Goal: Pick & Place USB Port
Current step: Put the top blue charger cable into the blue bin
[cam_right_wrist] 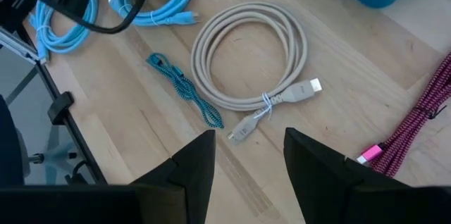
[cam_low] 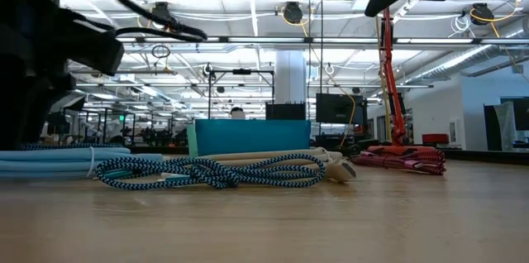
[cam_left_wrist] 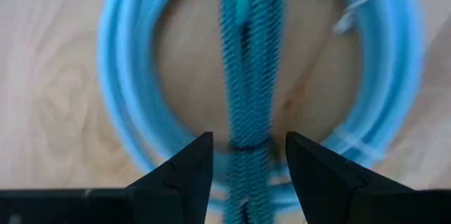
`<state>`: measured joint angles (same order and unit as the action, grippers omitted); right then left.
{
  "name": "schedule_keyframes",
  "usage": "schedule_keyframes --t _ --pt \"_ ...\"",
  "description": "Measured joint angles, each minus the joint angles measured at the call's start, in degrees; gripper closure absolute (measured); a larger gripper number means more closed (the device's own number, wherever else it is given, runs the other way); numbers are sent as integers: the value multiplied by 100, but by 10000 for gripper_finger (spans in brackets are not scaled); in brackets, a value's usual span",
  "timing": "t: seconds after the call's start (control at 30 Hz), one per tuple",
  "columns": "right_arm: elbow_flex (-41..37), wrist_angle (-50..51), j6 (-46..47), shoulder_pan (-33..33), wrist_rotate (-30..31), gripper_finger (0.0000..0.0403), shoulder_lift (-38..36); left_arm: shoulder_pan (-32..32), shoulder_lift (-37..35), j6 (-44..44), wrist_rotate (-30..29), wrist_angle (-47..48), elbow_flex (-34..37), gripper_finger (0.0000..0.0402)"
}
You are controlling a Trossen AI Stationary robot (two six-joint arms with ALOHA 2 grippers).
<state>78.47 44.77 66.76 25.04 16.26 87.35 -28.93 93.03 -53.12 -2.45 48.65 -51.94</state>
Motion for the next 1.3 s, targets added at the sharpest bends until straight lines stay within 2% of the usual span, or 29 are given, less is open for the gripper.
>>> schedule_keyframes --t 0.17,0.23,0.3,0.47,0.63,0.8,0.93,1.07,1.17,1.3 --pt "0 -2 0 -6 2 241 0 112 -9 4 -254 111 9 221" --pt "0 -21 0 -32 -1 241 0 188 -9 21 -273 110 9 235" --pt "1 -55 0 -64 -1 241 0 258 -9 103 -260 101 9 264" --pt "0 -115 -10 -105 -1 241 0 421 -9 435 15 105 -14 377" --pt "1 -133 -35 -105 -3 241 0 520 -246 610 130 256 -318 380" --pt "1 -134 -39 -105 3 241 0 819 -766 1067 -492 859 -1160 387" --pt "-1 -138 -39 -105 5 241 0 1462 -961 1933 -832 1016 -2021 387" --pt "0 -199 -39 -105 36 241 0 2435 -852 3047 -913 988 -2834 387" --pt "0 -211 -36 -105 41 241 0 3229 -545 3827 -764 971 -3311 387" --pt "0 -212 -7 -105 15 241 0 4112 49 4667 -131 950 -3830 387"
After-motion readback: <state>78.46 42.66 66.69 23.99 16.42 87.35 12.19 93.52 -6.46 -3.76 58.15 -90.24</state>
